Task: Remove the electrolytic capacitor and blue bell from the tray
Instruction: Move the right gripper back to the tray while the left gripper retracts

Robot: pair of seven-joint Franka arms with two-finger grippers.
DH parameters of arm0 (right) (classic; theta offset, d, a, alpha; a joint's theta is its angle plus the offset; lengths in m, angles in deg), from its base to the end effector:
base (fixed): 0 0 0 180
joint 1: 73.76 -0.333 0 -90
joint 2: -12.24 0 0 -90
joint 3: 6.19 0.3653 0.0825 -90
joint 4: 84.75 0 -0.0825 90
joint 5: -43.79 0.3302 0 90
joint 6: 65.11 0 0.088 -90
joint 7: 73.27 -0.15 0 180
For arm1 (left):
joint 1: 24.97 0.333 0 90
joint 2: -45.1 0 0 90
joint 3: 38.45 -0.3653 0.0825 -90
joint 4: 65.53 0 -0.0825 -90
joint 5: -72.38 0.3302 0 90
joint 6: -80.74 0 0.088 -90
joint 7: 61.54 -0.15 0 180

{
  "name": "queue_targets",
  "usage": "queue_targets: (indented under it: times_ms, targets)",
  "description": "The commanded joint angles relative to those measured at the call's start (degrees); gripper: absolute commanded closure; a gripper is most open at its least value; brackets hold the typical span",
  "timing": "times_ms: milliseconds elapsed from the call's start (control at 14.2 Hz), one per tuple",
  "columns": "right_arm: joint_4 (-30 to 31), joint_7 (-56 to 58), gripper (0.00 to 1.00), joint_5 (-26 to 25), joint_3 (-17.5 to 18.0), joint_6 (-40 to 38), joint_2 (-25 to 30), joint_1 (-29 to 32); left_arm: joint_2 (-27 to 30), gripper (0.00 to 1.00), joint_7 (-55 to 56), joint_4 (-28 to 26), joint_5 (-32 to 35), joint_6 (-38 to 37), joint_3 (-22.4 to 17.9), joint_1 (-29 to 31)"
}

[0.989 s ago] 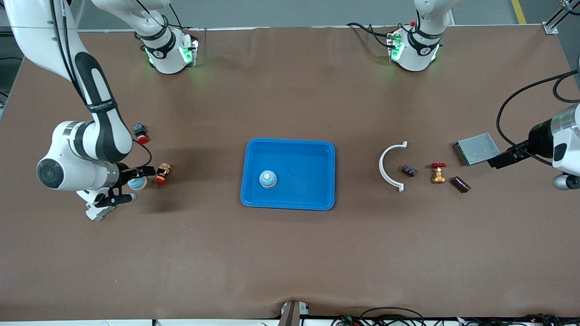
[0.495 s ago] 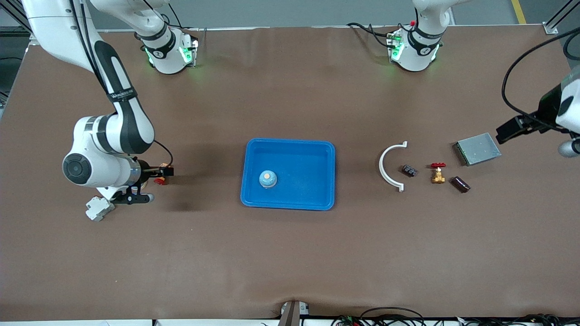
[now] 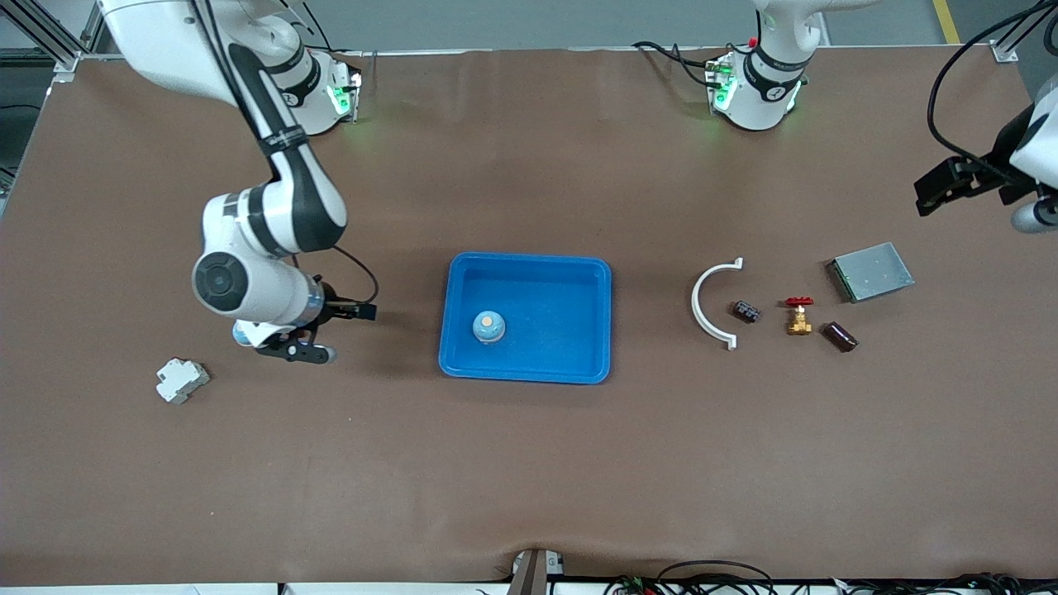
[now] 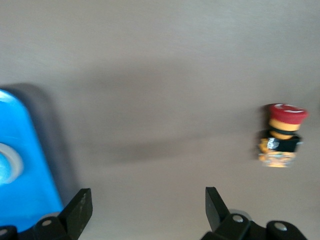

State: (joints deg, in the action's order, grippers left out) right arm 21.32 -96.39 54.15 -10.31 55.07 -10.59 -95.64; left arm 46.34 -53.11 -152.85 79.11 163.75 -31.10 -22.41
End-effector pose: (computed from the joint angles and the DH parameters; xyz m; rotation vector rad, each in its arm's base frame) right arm 0.5577 0.1983 0.3341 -3.0536 0.2954 0.2807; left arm 0.4780 -0.0222 0.6514 -3.0138 -0.1128 0.0597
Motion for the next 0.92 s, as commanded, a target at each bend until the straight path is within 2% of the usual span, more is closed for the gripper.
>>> queue_targets:
  times_ms: [0,141,353,848]
  targets:
    - [-3.84,-7.53,0.0,0.98,-0.54,0.14,0.6,-4.55,5.26,0.0,-2.46,-5.75,-1.54,0.75,-2.16,-1.58]
    - [-5.6,-9.74,0.0,1.07,-0.54,0.32,0.42,-7.19,5.53,0.0,-4.99,-5.85,-3.11,0.93,-5.32,-2.72]
    - [-7.98,-9.84,0.0,1.85,-0.54,2.68,-0.89,-9.31,5.53,0.0,-5.19,-5.15,-3.82,1.37,-5.42,-2.55]
    - [-13.95,-9.93,0.0,2.56,-0.54,4.8,-9.23,-13.61,4.12,0.0,-5.27,-5.32,-4.44,4.79,-5.07,-2.38]
